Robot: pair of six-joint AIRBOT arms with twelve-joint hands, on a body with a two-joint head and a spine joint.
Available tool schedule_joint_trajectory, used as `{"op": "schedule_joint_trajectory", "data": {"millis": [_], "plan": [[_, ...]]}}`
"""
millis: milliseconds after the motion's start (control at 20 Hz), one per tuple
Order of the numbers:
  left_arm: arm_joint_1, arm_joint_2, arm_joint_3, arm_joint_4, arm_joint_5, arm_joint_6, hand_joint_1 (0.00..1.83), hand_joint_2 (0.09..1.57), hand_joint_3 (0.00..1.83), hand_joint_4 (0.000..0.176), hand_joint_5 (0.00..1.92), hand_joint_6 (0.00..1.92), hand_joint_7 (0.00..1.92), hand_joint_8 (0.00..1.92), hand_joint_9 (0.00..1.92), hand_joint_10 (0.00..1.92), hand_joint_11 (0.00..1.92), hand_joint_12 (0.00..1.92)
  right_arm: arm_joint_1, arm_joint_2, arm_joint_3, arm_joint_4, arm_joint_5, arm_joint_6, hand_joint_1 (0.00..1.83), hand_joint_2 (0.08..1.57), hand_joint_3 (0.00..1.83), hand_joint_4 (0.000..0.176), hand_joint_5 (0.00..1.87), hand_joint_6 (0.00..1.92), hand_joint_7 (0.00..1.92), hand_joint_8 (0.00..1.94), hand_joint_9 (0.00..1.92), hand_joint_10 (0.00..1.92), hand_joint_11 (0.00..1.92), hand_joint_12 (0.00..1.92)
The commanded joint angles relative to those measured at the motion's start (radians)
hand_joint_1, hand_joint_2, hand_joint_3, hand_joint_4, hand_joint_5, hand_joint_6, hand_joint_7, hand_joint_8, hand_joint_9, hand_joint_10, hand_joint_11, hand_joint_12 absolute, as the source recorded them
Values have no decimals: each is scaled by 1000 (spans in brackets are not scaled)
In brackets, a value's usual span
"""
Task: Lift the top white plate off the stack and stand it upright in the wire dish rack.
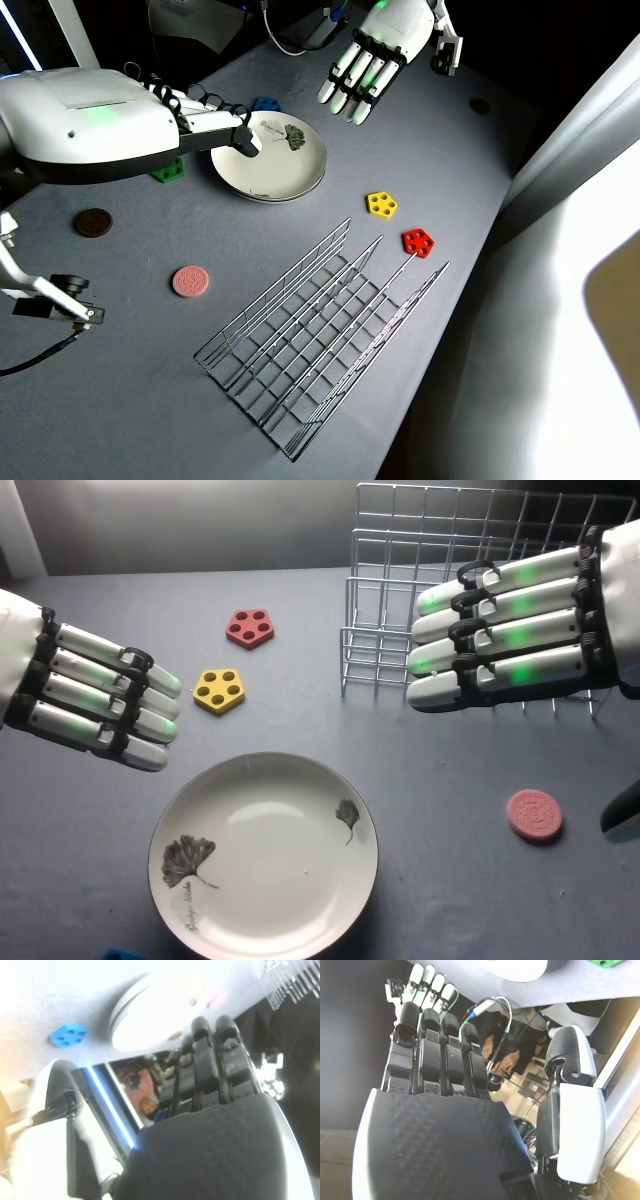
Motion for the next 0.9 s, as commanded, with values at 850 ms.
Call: {"op": "schedule_joint_trajectory", "data": {"millis": [850], "plan": [[89, -67, -1, -120, -49, 77, 286, 882, 1, 0, 49, 1, 58, 1, 72, 1, 0, 217, -40, -59, 35, 71, -74, -34, 270, 1029, 2, 0, 0, 0, 0, 0, 0, 0, 0, 44]]}}
